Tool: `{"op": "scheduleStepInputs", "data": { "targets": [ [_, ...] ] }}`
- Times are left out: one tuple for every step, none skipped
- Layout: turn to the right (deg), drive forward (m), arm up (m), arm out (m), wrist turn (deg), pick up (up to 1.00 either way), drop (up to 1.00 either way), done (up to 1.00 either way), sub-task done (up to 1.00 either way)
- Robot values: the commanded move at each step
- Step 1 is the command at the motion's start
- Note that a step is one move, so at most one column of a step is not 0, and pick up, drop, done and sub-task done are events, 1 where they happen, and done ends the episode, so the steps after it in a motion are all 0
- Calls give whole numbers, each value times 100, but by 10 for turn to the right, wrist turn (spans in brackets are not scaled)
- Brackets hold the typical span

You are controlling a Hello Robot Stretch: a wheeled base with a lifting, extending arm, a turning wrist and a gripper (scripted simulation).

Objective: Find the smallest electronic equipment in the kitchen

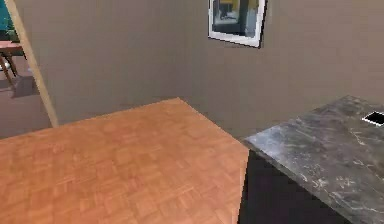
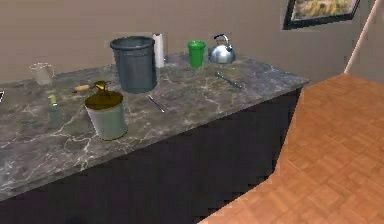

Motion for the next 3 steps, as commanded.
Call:
{"op": "scheduleStepInputs", "data": {
  "targets": [
    [420,0,0,0,0,0,0,0,0],
    [0,100,0,0,0,0,0,0,0],
    [0,0,0,0,0,0,0,100,0]
  ]
}}
